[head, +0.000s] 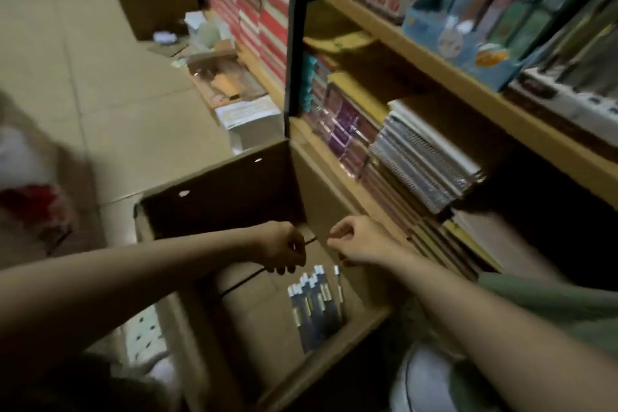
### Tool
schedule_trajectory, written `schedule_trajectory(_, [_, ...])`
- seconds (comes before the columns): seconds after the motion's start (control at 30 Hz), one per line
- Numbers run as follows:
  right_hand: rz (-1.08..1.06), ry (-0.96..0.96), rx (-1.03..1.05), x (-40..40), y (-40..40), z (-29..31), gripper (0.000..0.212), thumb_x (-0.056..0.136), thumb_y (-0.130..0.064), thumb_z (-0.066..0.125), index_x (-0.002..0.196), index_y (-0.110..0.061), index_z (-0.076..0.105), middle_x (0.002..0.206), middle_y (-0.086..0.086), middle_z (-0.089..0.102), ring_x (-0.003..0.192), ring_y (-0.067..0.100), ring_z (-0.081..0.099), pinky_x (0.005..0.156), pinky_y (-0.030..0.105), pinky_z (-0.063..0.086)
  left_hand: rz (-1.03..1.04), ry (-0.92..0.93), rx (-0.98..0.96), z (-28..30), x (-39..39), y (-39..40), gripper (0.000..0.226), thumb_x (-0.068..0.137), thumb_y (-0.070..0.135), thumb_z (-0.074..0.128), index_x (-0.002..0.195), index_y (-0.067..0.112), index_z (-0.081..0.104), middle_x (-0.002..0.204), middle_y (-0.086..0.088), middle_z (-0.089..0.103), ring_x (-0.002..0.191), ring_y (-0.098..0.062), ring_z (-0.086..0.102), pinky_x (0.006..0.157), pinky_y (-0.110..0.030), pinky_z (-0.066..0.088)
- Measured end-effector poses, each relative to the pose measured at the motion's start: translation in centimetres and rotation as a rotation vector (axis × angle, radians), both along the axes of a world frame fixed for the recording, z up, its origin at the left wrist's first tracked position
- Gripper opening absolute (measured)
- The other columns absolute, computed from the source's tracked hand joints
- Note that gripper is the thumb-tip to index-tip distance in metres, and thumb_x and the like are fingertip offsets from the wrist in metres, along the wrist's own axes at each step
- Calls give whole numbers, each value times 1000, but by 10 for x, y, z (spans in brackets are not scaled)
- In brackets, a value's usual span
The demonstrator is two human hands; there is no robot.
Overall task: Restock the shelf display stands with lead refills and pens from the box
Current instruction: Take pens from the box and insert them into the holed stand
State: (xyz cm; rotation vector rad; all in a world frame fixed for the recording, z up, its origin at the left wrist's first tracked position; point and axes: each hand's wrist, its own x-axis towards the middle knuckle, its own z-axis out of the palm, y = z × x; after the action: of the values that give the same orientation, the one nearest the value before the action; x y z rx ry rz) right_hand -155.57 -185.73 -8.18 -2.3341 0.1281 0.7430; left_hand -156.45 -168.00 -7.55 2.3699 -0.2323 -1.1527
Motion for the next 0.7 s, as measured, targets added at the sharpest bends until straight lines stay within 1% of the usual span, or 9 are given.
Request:
schedule_trajectory(0.07, [53,105,-108,4,-1,-39,24,87,-24,70,110,-18,63,98,-1,65,85,17,67,77,35,60,219,59,-31,-29,-13,12,5,97,24,54,95,24,58,89,4,64,72,-6,61,54,-15,48])
schedule_trajectory(0.13, [108,165,-224,8,0,-68,27,87,-27,69,110,-12,65,106,5,67,93,21,67,80,32,58,470,81,-58,-61,-23,15,2,96,22,56,98,22,57,92,1,61,75,-8,61,55,-17,49])
schedule_trajectory(0.2, [230,179,-353,10,2,-95,30,92,-28,62,111,-6,65,111,8,67,101,25,65,77,27,50,722,99,-81,-98,-32,5,8,95,19,58,103,17,56,89,-2,58,74,-10,58,59,-21,52])
schedule_trajectory(0.27, [376,227,-468,11,5,-119,29,96,-23,52,118,-6,61,122,9,64,111,28,61,80,27,45,887,185,-72,-129,-40,-14,12,93,19,61,103,14,56,84,-1,56,69,-9,53,58,-21,48])
schedule_trajectory(0.37, [489,313,-595,7,2,-155,38,97,-21,47,132,-6,52,135,14,56,120,29,57,92,30,46,976,279,-42,-166,-55,-43,10,92,26,63,95,17,60,84,3,56,71,-6,51,57,-17,40])
schedule_trajectory(0.43, [394,369,-607,3,1,-172,51,97,-27,52,142,-4,41,141,15,49,126,30,52,96,32,45,1027,270,-17,-181,-63,-55,14,90,31,65,85,20,59,81,5,57,73,-8,54,54,-17,38])
schedule_trajectory(0.5, [262,360,-558,3,2,-181,65,95,-33,60,143,-1,31,143,16,44,129,32,49,99,34,43,1068,202,26,-189,-66,-63,17,90,32,66,80,24,54,80,7,57,75,-8,55,53,-17,38])
schedule_trajectory(0.57, [208,290,-537,5,4,-184,60,92,-36,65,136,-4,38,135,15,53,123,32,54,94,35,46,1137,131,19,-192,-66,-71,19,89,29,67,85,26,49,83,10,55,76,-6,53,53,-15,36])
schedule_trajectory(0.7, [216,204,-545,7,5,-190,40,87,-33,71,117,-9,60,119,12,64,110,30,62,80,32,49,1222,20,-36,-197,-61,-83,20,88,18,67,100,23,53,94,9,59,85,-8,55,71,-22,42])
